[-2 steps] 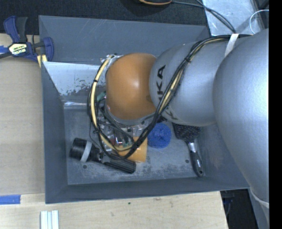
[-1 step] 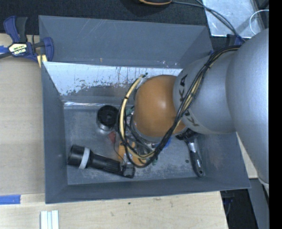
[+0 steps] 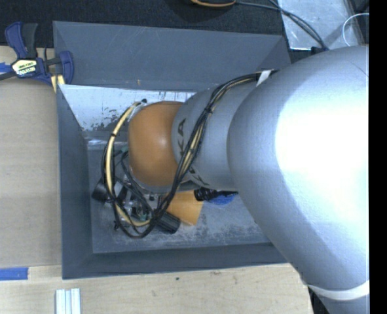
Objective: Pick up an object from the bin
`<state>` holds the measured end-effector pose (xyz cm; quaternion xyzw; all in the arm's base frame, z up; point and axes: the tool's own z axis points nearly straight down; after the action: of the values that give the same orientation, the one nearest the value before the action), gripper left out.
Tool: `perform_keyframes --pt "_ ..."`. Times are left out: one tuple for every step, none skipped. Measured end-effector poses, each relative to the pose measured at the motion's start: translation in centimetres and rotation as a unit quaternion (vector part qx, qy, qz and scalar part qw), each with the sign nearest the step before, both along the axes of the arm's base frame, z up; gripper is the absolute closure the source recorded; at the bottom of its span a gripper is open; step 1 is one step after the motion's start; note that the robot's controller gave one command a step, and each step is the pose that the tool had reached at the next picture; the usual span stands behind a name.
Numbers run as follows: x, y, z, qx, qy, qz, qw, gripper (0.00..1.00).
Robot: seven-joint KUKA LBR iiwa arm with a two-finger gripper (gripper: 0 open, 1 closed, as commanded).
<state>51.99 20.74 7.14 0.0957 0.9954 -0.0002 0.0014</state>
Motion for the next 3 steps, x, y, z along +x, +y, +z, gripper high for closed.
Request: perform_keyframes --pt "-2.22 -4.64 -0.14 -0.003 -0.0024 0.017 0.9998 1.0" --pt "-2.22 -4.64 -0.14 -0.003 -0.0023 0.017 0.9999 1.0" --pt "-2.25 -4.65 0.0 -0.003 -0.0025 0.017 0.9999 1.0"
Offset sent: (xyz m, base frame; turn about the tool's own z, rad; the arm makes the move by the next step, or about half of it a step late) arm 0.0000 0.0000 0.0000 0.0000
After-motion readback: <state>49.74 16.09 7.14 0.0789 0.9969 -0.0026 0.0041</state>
